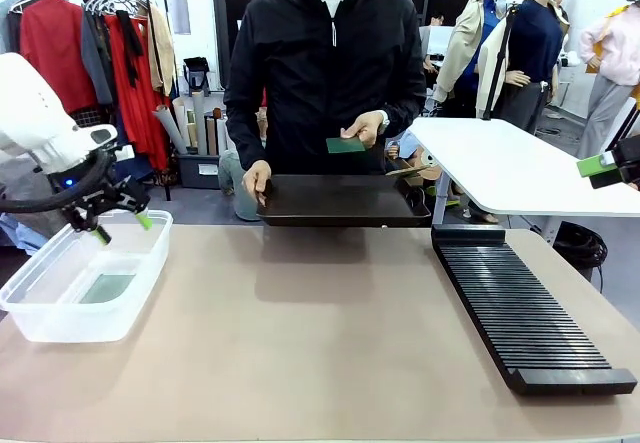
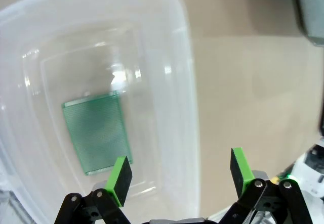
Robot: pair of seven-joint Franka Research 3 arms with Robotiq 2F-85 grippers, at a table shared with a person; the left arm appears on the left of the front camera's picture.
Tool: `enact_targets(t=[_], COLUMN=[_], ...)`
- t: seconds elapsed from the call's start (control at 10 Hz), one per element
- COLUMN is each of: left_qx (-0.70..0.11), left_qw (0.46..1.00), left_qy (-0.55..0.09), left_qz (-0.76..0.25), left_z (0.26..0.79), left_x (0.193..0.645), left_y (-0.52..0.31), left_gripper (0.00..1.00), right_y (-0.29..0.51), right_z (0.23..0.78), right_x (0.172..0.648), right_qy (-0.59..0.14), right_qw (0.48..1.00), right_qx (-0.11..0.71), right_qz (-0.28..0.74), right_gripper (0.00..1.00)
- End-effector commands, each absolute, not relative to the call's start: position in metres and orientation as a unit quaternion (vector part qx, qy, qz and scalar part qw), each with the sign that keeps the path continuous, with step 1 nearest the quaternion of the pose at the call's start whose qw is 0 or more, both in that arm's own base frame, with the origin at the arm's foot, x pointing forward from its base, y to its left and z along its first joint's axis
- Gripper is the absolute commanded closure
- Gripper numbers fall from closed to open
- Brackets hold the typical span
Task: Sort PCBs into racks and boxes based on the side picked up.
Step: Pick up the Blank PCB handed by the Human.
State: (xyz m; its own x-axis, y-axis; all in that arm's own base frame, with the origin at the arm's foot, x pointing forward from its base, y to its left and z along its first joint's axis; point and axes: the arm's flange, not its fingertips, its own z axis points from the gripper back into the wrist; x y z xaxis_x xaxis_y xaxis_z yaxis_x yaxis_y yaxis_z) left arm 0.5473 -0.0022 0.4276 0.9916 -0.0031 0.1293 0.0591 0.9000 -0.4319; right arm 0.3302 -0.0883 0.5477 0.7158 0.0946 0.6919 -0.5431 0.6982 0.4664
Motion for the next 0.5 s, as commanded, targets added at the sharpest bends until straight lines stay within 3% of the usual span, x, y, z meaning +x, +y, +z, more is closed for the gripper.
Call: enact_targets(t=[0.0,0.4], left_qx=[-0.289,-0.383], left_qw=[0.954,0.910], left_qy=[-0.071,-0.090], left_qz=[-0.040,-0.127], left_z=[0.443,0.472], left_x=[0.541,0.519], left_y=[0.002,0.006], left_gripper=[0.00,0.00], right_y=[-0.087,-0.087], right_z=[0.548,0.548], right_x=[0.332,0.332], right_qy=[-0.339,-0.339], right_qw=[0.852,0.852], right_qx=[0.352,0.352], right_qz=[0.190,0.190], right_gripper=[0.00,0.00])
